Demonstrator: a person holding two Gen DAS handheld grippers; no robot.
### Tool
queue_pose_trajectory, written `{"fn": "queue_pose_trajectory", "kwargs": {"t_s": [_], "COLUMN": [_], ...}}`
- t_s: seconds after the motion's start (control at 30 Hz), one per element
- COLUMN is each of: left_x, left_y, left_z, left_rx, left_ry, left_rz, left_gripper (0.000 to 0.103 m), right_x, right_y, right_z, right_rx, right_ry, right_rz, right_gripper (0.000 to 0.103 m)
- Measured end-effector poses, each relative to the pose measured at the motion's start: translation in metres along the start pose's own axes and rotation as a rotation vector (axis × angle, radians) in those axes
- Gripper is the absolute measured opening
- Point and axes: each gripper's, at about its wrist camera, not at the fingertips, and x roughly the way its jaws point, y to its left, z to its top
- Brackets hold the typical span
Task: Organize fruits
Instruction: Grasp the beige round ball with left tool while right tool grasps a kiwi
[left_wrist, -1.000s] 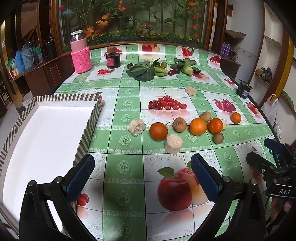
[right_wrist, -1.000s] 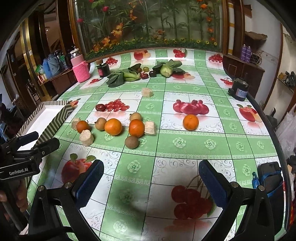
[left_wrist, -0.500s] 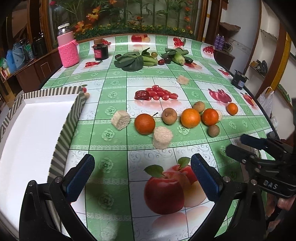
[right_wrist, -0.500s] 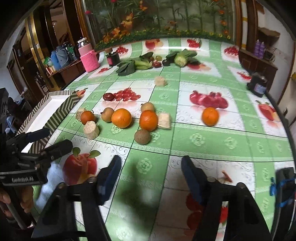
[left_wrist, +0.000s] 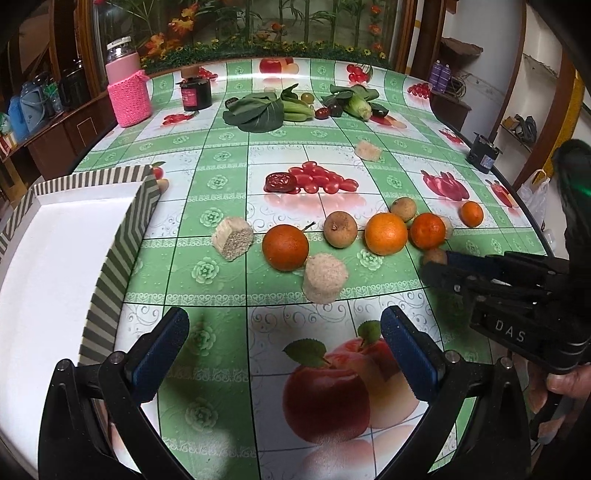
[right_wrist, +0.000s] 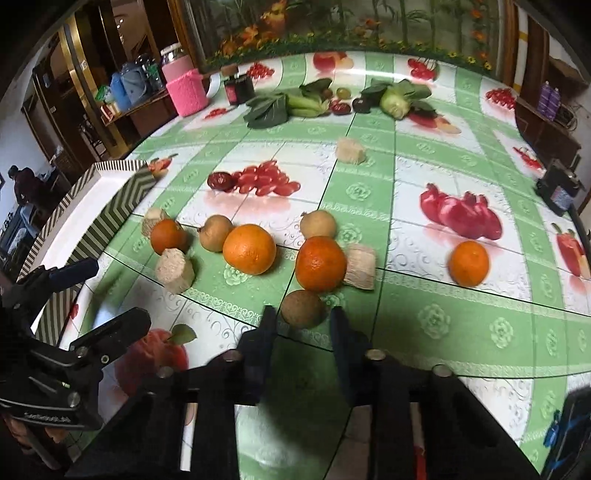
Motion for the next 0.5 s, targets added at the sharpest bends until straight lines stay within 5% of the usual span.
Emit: {"fn": "queue_pose_trajectory", "kwargs": {"t_s": [0.33,0.43,0.5], "left_x": [0.012,0.018,0.023], "left_y": [-0.014,-0.017,-0.017], "left_z": [0.009,0.015,0.016], "left_rx": [0.019,0.012,0.004], "left_ry": [0.007,0.013,0.027], "left_rz": [-0.030,-0.033,-0.029], "left_gripper": [0.095,0.085,0.069], "right_x": [-0.013,-0.015,-0.016], "right_y": [-0.014,-0.019,-0.021], "right_z": [-0.007,-0.010,-0.012], "right_rx": [0.045,0.056,0.063], "right_ry": [-0.031,-0.030,-0.032], "right_rz": [0.028,0.031,0.035], "right_gripper": [0.025,0.025,0.025]}}
